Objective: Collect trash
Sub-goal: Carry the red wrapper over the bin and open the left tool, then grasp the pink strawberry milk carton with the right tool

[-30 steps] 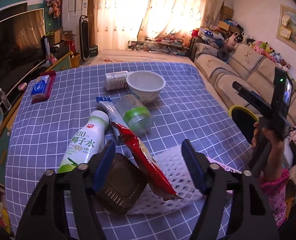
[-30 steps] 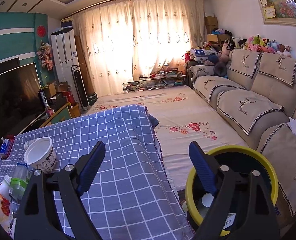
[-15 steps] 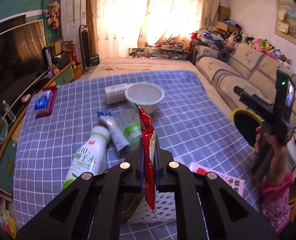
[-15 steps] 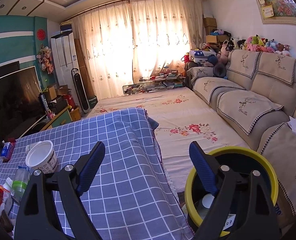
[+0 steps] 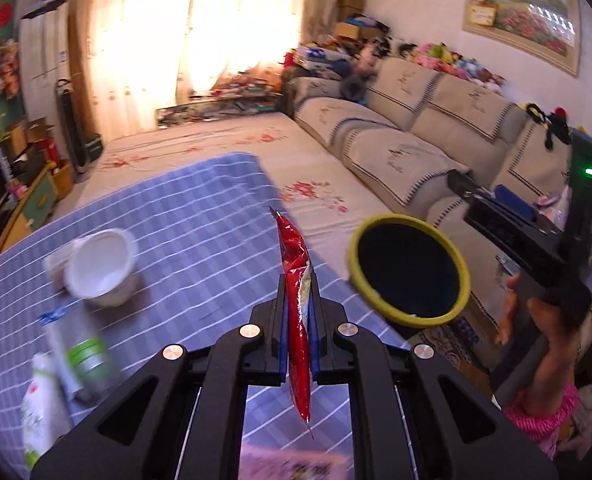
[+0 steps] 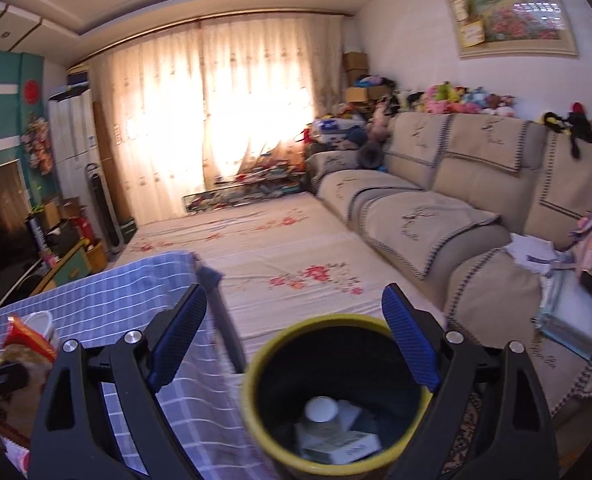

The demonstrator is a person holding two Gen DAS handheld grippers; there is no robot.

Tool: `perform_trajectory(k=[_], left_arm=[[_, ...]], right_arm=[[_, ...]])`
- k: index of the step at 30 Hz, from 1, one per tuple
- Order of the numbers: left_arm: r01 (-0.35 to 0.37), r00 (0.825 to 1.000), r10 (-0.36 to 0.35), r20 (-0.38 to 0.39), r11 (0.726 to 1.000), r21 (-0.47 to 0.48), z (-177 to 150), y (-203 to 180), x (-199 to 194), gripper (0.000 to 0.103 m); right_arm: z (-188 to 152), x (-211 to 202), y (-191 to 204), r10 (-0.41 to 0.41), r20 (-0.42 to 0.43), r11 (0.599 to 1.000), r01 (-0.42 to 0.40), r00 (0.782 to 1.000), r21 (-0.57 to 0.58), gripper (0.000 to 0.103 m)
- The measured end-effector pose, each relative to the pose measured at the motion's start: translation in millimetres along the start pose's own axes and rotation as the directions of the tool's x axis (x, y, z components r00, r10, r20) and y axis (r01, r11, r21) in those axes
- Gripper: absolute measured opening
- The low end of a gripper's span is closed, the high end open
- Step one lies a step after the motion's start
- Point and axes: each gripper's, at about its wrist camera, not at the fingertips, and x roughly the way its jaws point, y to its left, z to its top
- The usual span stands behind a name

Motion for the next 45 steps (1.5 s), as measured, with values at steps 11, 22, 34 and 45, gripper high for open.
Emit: perform_trajectory(k=[11, 22, 34, 45], left_arm=[[0.13, 0.982, -0.11, -0.152, 0.983, 0.128, 44, -129, 124, 0.009], [0.077, 0.98, -0.061, -0.187, 0.994, 0.08, 51, -159, 206, 0.067], [0.021, 0.977, -0.008, 0.212, 0.998, -0.06, 53, -28, -1, 0.088], [-0.318, 0.844, 0.427, 0.323, 0.885, -0.34, -36, 163, -142, 0.093]], right_arm=[[-15, -39, -120, -0.182, 0.0, 0.972, 0.18, 0.983, 0.15, 0.086], [-19, -43, -132, -0.186, -0.015, 0.97, 0.186, 0.982, 0.156, 0.086], [-15, -28, -63, -0.013, -0.012, 0.992, 0.014, 1.0, 0.123, 0.087], [-12, 10, 105, 0.263, -0.034, 0.964, -0.264, 0.964, -0.038, 0.088]])
